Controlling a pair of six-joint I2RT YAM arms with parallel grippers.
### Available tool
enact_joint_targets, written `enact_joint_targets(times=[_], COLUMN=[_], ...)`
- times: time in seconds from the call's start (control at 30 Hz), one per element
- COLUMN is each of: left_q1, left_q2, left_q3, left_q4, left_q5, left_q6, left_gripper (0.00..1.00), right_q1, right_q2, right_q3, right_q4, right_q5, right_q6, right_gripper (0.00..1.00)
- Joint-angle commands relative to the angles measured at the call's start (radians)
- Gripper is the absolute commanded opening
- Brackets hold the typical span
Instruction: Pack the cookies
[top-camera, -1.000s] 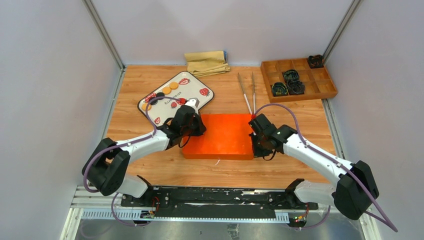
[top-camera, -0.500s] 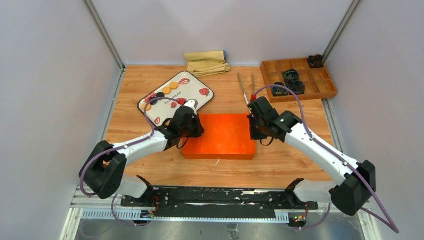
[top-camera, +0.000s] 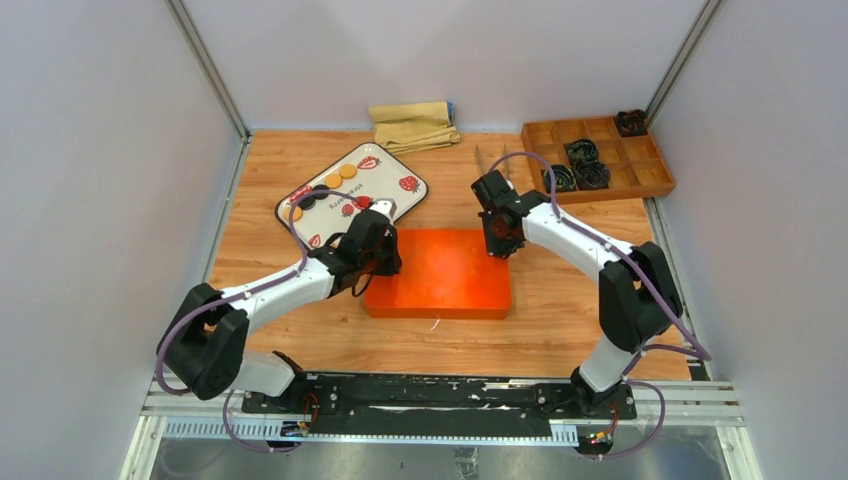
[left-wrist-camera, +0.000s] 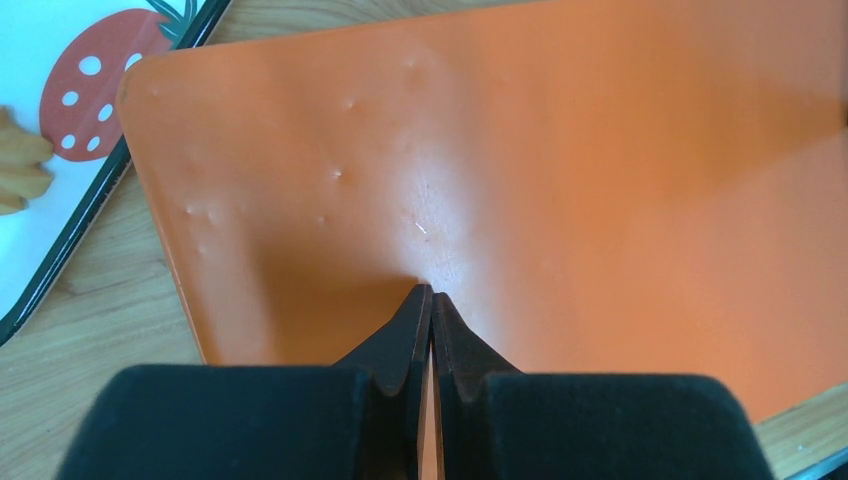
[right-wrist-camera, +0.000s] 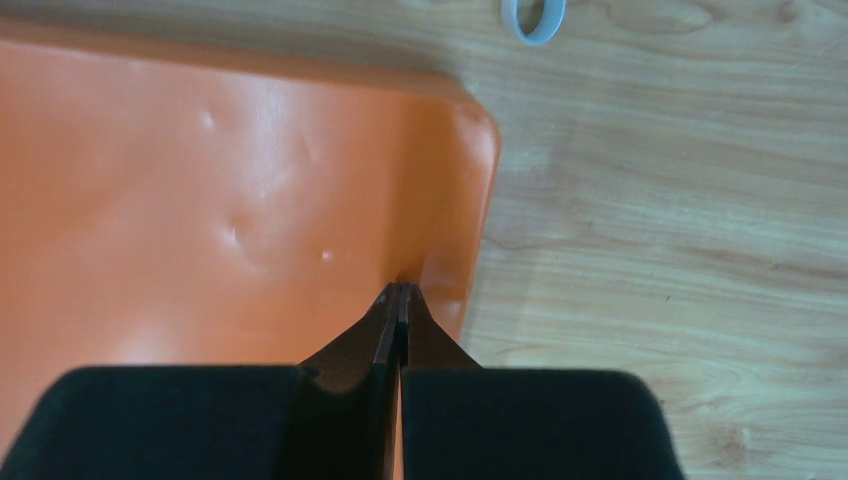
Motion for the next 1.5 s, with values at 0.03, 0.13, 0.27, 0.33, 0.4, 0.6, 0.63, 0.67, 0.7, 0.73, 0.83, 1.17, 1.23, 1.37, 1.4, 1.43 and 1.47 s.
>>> enact_joint_targets(times=[0.03, 0.13, 0.27, 0.33, 0.4, 0.6, 0.63, 0.67, 0.7, 0.73, 0.83, 1.17, 1.23, 1.37, 1.4, 1.43, 1.47], left_q1=[-0.005, -0.005, -0.005, -0.005, -0.005, 0.023, 0.035, 0.048, 0.061, 0.077, 0.149, 0.23, 0.238, 0.256, 0.257, 0.258, 0.259], left_q2=[0.006, 0.025, 0.038, 0.028, 0.008, -0.06, -0.069, -0.078, -0.083, -0.085, -0.047, 0.025, 0.021, 0.044, 0.046, 0.047, 0.046], left_q3=[-0.006, -0.012, -0.007, 0.006, 0.04, 0.218, 0.236, 0.251, 0.261, 0.267, 0.291, 0.238, 0.206, 0.159, 0.148, 0.138, 0.132], left_q4=[-0.004, 0.009, 0.019, 0.006, -0.036, -0.188, -0.199, -0.208, -0.213, -0.215, -0.225, -0.303, -0.306, -0.299, -0.291, -0.282, -0.275], left_q5=[0.008, 0.022, 0.036, 0.017, -0.028, -0.151, -0.154, -0.158, -0.168, -0.178, -0.168, -0.267, -0.277, -0.266, -0.258, -0.251, -0.243], left_q6=[0.004, -0.001, -0.011, -0.013, -0.004, 0.01, 0.009, 0.008, 0.008, 0.013, 0.01, -0.06, -0.067, -0.09, -0.092, -0.093, -0.095], left_gripper=[0.08, 0.07, 0.07, 0.07, 0.07, 0.14, 0.16, 0.2, 0.24, 0.28, 0.29, 0.0, 0.0, 0.0, 0.0, 0.0, 0.0], right_q1=[-0.032, -0.033, -0.037, -0.037, -0.043, -0.058, -0.058, -0.059, -0.059, -0.06, -0.068, -0.058, -0.06, -0.066, -0.066, -0.066, -0.066], right_q2=[0.022, 0.006, 0.016, 0.045, 0.098, 0.346, 0.399, 0.453, 0.509, 0.569, 0.729, 0.887, 0.913, 0.964, 0.966, 0.965, 0.962], right_q3=[0.037, 0.085, 0.216, 0.287, 0.373, 0.696, 0.769, 0.845, 0.926, 0.998, 1.182, 1.182, 1.202, 1.246, 1.241, 1.226, 1.209], right_q4=[-0.015, -0.026, -0.035, -0.035, -0.035, -0.087, -0.105, -0.132, -0.155, -0.176, -0.209, -0.057, -0.057, -0.044, -0.027, -0.002, 0.023], right_q5=[-0.01, -0.004, -0.007, -0.06, -0.181, -0.33, -0.329, -0.323, -0.322, -0.323, -0.389, -0.544, -0.548, -0.576, -0.59, -0.596, -0.597], right_q6=[-0.039, -0.053, -0.109, -0.136, -0.148, -0.153, -0.161, -0.169, -0.177, -0.182, -0.173, -0.115, -0.115, -0.089, -0.079, -0.067, -0.053], right_gripper=[0.0, 0.0, 0.0, 0.0, 0.04, 0.29, 0.3, 0.3, 0.3, 0.29, 0.21, 0.11, 0.12, 0.12, 0.12, 0.12, 0.12])
